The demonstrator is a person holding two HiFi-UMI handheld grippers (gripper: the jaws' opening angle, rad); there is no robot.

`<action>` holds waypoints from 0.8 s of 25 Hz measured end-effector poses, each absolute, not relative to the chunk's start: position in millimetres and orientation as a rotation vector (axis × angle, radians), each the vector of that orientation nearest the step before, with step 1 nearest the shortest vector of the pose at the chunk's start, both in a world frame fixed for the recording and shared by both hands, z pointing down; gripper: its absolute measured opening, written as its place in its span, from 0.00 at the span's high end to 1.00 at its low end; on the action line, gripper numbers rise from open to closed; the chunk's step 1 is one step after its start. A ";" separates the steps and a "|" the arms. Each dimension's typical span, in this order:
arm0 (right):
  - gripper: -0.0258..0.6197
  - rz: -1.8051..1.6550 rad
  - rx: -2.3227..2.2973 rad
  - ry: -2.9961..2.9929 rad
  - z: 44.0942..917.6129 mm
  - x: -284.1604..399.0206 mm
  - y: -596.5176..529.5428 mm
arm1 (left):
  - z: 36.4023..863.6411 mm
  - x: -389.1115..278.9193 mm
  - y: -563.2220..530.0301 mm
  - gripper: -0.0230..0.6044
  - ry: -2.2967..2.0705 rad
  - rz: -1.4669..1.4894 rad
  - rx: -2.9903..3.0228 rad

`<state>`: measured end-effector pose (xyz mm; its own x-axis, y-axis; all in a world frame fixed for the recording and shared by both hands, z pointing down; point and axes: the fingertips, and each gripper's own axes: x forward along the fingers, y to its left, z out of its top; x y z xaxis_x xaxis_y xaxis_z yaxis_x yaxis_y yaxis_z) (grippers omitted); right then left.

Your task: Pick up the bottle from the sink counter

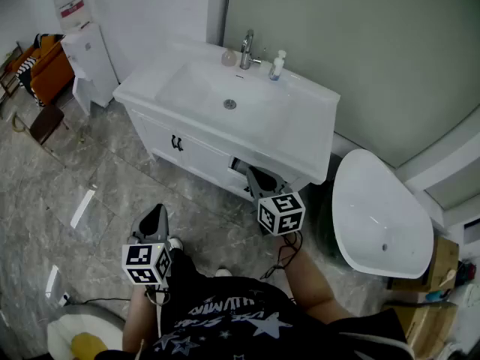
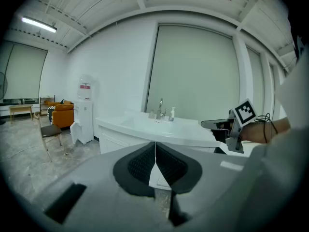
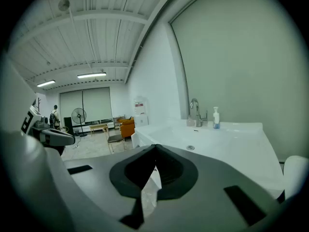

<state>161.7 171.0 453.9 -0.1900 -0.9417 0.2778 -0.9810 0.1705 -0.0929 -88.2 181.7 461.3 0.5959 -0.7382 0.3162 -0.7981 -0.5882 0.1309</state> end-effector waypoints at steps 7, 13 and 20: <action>0.96 0.393 1.895 -2.278 460.4 158.5 183.7 | 467.5 -89.1 198.5 0.93 -1.263 0.368 2.562; 0.96 0.377 1.879 -2.320 457.5 133.4 162.7 | 464.9 -111.6 175.2 0.93 -1.289 0.342 2.558; 0.96 0.312 1.901 -2.372 436.1 90.8 98.8 | 456.2 -142.2 105.4 0.93 -1.258 0.292 2.590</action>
<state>90.8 98.8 436.1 -0.2237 -0.9552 0.1939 -0.9728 0.2066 -0.1045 -142.2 105.4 456.2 0.6077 -0.7416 0.2841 -0.7909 -0.5973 0.1327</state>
